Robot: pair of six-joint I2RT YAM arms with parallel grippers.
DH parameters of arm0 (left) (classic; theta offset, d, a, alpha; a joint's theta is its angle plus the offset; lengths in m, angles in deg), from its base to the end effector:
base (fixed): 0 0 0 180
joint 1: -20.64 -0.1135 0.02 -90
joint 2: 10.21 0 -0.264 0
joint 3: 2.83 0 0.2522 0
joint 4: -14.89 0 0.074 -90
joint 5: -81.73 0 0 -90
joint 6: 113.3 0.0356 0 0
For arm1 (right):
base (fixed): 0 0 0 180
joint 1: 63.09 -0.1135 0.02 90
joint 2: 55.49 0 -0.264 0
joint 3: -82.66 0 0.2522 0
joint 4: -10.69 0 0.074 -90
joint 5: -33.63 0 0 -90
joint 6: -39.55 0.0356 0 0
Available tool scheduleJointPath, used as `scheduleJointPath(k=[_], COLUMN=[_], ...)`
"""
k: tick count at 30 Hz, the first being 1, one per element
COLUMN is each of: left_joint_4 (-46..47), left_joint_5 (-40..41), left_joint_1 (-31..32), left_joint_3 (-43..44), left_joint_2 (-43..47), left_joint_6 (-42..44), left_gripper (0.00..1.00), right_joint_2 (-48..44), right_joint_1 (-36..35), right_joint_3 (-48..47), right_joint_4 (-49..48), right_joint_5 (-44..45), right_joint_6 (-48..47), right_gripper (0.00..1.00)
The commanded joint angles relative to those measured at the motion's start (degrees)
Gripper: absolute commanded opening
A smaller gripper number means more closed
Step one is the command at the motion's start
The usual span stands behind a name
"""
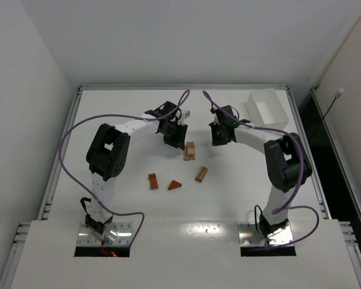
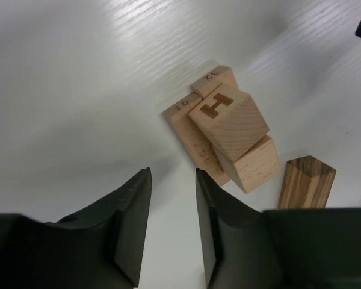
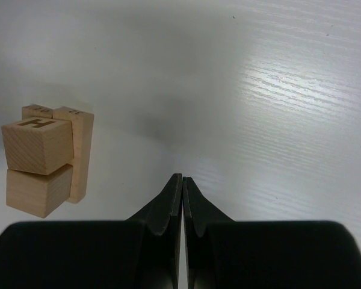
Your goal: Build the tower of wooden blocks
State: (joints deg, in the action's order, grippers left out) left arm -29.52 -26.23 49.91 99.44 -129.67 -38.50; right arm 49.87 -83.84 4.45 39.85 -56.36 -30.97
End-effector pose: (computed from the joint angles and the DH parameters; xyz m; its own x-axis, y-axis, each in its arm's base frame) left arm 0.3803 -0.2257 0.1739 -0.8960 0.2163 -0.3879 0.3711 0.8444 -0.3865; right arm 0.3508 0.1329 0.1618 -0.8517 0.0339 -0.5230 -0.0745 0.9799 0.1848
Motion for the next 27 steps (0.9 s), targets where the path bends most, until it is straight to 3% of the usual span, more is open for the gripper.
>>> scheduleJointPath(k=[1,2,3,5,14,17,21,23,26,27], left_joint_4=[0.95,1.47,1.47,2.00,1.48,1.47,2.00,2.53,3.06,3.06], left_joint_5=[1.87,2.48,2.49,3.97,4.77,5.30,5.30,5.30,6.35,6.35], left_joint_1=[0.52,0.52,0.52,0.52,-1.15,-2.55,-5.01,-6.50,-8.09,-9.05], left_joint_3=[-2.11,-2.81,-4.21,-5.54,-5.99,-5.98,-9.66,-12.30,-14.50,-14.51], left_joint_2=[5.36,6.16,6.95,9.14,9.33,10.03,13.10,15.21,16.71,17.32], left_joint_6=[0.44,0.44,0.44,0.44,0.96,0.96,0.96,0.96,0.96,0.96], left_gripper=[0.31,0.26,0.15,0.08,0.05,0.05,0.24,0.45,0.73,0.78], right_joint_2=[-1.57,-1.56,-1.56,-0.95,2.66,0.99,-5.15,-9.71,-12.80,-14.38], right_joint_1=[0.27,0.27,0.27,0.27,-0.78,-0.78,-0.08,0.53,1.15,1.15], right_joint_3=[-0.51,-0.51,-1.12,-2.34,-7.27,-7.27,-3.15,-0.34,0.90,1.42], right_joint_4=[-2.13,-2.13,-2.13,-2.13,-2.65,-1.34,1.12,4.19,14.60,17.53], right_joint_5=[-0.36,-0.36,-0.36,-1.07,-2.12,-2.12,-11.58,-19.37,-33.96,-35.76], right_joint_6=[1.17,1.69,2.39,3.01,3.46,0.56,-11.79,-17.96,-36.93,-46.55], right_gripper=[0.00,0.00,0.00,0.00,0.00,0.12,0.41,0.46,0.52,0.55])
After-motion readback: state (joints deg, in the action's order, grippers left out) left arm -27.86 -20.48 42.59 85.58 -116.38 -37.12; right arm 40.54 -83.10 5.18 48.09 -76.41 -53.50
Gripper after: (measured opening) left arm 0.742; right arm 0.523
